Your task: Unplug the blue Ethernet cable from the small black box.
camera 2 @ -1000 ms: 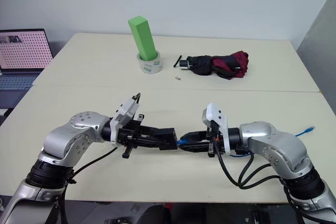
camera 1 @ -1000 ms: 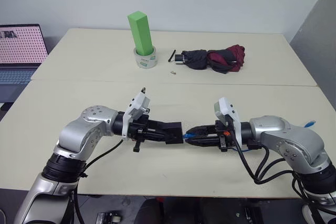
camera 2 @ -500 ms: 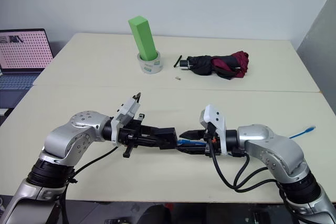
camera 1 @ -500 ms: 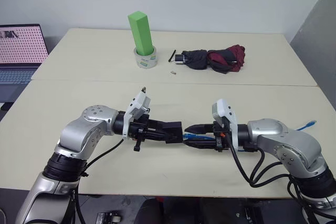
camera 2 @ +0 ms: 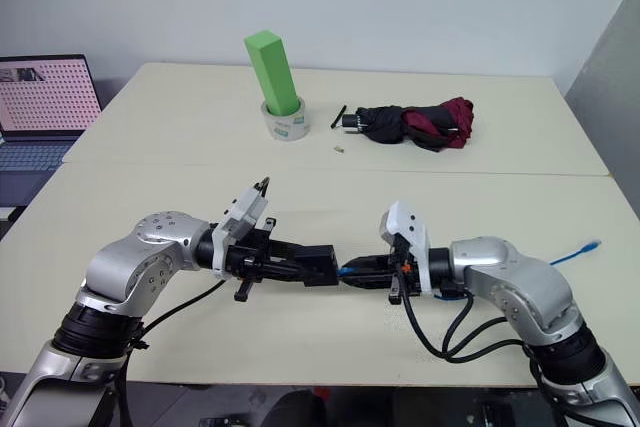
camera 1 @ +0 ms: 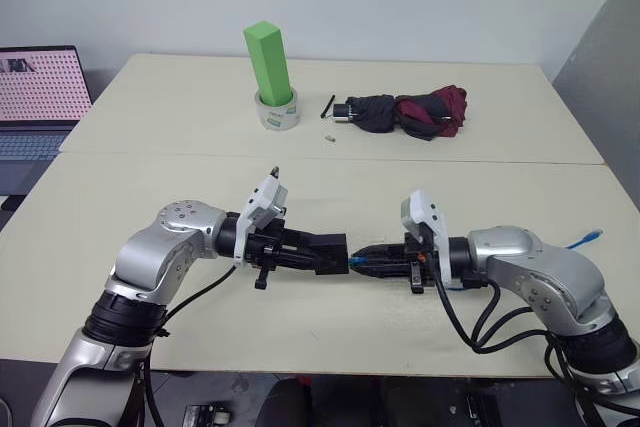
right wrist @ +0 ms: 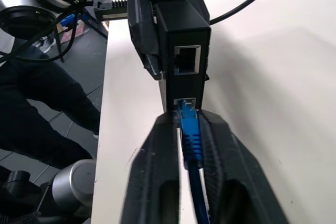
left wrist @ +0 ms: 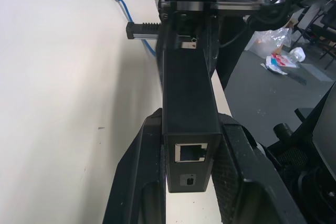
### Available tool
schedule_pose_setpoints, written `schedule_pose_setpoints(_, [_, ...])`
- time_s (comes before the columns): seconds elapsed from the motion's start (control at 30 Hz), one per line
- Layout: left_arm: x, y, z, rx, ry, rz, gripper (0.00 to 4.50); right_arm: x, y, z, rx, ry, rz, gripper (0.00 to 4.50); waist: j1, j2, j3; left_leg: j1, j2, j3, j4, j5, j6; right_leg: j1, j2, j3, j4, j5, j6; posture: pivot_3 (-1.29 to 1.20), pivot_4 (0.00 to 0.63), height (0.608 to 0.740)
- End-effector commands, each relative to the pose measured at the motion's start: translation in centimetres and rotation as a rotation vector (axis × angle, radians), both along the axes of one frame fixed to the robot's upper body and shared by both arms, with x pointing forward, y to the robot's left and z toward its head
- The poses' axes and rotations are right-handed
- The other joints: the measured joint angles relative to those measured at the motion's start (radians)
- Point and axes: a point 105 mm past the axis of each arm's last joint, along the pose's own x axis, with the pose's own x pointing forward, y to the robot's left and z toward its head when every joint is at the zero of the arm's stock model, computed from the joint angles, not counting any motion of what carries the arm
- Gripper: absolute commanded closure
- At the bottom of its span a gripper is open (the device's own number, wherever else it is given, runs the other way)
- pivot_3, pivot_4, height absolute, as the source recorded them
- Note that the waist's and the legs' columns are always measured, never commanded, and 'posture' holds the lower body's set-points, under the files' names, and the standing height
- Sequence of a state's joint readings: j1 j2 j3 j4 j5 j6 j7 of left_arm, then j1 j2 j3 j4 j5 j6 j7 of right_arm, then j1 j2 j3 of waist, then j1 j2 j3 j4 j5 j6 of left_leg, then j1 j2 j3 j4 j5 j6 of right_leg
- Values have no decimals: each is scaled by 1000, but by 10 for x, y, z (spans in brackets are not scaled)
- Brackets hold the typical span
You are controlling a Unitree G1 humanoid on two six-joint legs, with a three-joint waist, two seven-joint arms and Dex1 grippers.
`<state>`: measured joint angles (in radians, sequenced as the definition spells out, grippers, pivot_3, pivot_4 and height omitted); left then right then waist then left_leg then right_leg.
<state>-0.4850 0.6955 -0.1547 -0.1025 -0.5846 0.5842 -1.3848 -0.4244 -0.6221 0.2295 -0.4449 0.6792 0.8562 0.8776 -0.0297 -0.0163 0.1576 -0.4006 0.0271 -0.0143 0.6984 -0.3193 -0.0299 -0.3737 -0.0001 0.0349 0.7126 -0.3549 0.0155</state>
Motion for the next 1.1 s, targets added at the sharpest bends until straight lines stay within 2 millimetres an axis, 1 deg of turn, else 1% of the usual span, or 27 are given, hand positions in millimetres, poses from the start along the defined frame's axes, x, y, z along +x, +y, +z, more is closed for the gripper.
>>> schedule_pose_setpoints(0.03, [-2,-4,7,-18,-29,-25,3717,2,1,7,-5,-44,13,4434,0,0,0,0,0,0,0,0,0,0,0,0,0,0,0,0,150,740])
schedule_pose_setpoints(0.2, [-6,-5,6,-9,-24,-48,3717,3,1,8,-4,-42,20,4437,0,0,0,0,0,0,0,0,0,0,0,0,0,0,0,0,150,740])
schedule_pose_setpoints(0.3, [-8,-2,1,21,-36,-58,3717,3,-3,9,-11,-26,29,4437,0,0,0,0,0,0,0,0,0,0,0,0,0,0,0,0,150,740])
schedule_pose_setpoints(0.43, [-8,6,-12,103,-81,-60,3717,6,-18,8,-44,-10,18,4444,0,0,0,0,0,0,0,0,0,0,0,0,0,0,0,0,150,740])
schedule_pose_setpoints(0.53, [-8,15,-22,161,-107,-53,3717,13,-33,7,-62,-18,-37,4462,0,0,0,0,0,0,0,0,0,0,0,0,0,0,0,0,150,740])
schedule_pose_setpoints(0.63, [-6,22,-26,175,-113,-25,3717,31,-48,5,-59,-57,-158,4463,1,0,0,0,0,0,0,0,0,0,0,0,0,0,0,0,150,740])
schedule_pose_setpoints(0.73, [-3,24,-26,170,-117,-7,3717,58,-58,0,-82,-142,-316,4463,0,0,0,0,0,0,0,0,0,0,0,0,0,0,0,0,150,740])
schedule_pose_setpoints(0.77, [-2,24,-26,164,-119,4,3717,78,-66,-5,-107,-201,-436,4463,0,0,0,0,0,0,0,0,0,0,0,1,0,0,0,0,150,740])
schedule_pose_setpoints(0.8, [-1,24,-26,160,-120,11,3717,91,-72,-8,-127,-240,-513,4463,0,0,0,0,0,1,0,0,0,0,0,1,0,0,0,0,150,740])
schedule_pose_setpoints(0.83, [0,23,-26,155,-125,18,3717,110,-83,-12,-160,-294,-647,4463,-1,0,0,0,0,1,0,0,0,0,0,0,0,0,0,0,150,740])
schedule_pose_setpoints(0.87, [1,22,-26,151,-129,22,3717,124,-94,-16,-183,-325,-751,4113,-2,0,0,0,0,1,0,0,0,-1,0,1,1,0,0,0,150,740])
schedule_pose_setpoints(0.9, [2,20,-26,148,-136,26,3717,132,-102,-20,-206,-348,-812,3749,-3,0,0,0,0,2,0,0,0,-1,0,1,1,0,0,0,150,740])
schedule_pose_setpoints(0.93, [5,19,-25,144,-146,35,3717,137,-107,-22,-216,-362,-848,3652,-3,1,0,1,0,2,0,1,-2,-1,0,1,1,0,0,0,150,740])
schedule_pose_setpoints(0.97, [7,19,-25,140,-154,44,3717,139,-110,-24,-215,-365,-864,3426,-1,1,0,0,0,3,0,2,-3,-2,0,3,2,0,0,0,150,740])
schedule_pose_setpoints(1.0, [10,18,-24,133,-166,60,3717,141,-112,-24,-212,-371,-877,3078,1,1,0,0,0,3,-1,2,-3,-2,0,2,2,0,0,0,150,740])
schedule_pose_setpoints(1.03, [12,18,-23,129,-174,71,3717,142,-114,-23,-208,-376,-886,2972,1,1,0,0,0,3,-1,2,-3,-2,0,2,2,0,0,0,150,740])
schedule_pose_setpoints(1.1, [16,18,-22,117,-188,100,3717,142,-117,-21,-193,-370,-887,2422,-2,1,0,-1,0,4,-1,2,-3,-3,0,3,1,0,0,0,150,740])
